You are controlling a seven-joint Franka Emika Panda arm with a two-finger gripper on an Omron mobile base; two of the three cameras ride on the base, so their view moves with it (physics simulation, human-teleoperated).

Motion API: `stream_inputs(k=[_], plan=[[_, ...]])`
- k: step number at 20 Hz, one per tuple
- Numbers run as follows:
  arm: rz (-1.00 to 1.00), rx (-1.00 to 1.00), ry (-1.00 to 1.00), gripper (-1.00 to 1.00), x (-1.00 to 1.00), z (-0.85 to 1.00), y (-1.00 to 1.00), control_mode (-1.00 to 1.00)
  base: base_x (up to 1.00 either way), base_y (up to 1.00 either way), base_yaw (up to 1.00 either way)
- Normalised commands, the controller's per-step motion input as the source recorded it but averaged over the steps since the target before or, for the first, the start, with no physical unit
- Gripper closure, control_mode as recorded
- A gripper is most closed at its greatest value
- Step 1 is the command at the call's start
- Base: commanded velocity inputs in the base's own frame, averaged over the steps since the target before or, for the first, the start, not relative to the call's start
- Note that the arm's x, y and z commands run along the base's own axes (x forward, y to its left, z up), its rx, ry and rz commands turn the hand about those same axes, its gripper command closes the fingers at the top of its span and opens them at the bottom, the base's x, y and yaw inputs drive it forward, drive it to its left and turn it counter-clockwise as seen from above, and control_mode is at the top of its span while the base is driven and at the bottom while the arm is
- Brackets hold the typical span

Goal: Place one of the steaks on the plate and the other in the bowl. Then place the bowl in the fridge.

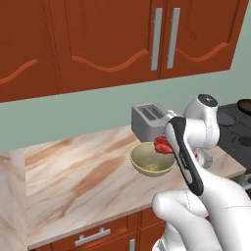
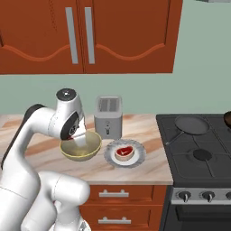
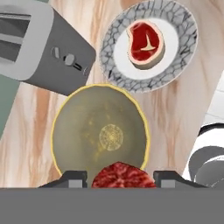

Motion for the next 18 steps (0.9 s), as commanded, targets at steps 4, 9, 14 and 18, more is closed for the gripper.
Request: stream_inputs(k=[4, 9, 14, 18], plan=[[0.0, 0.07, 0.1, 1.0, 0.64, -0.54, 0.0, -1.0, 0.0, 0.0, 0.0], [0.0, 0.02, 0.17, 1.0, 0.61, -0.43, 0.0, -1.0, 0.0, 0.0, 0.0], [0.0, 0.0, 0.11, 1.0, 0.5, -0.42, 0.0, -1.0, 0.0, 0.0, 0.0], [0.0, 0.0, 0.09, 1.0, 0.49, -0.41, 0.0, -1.0, 0.0, 0.0, 0.0]])
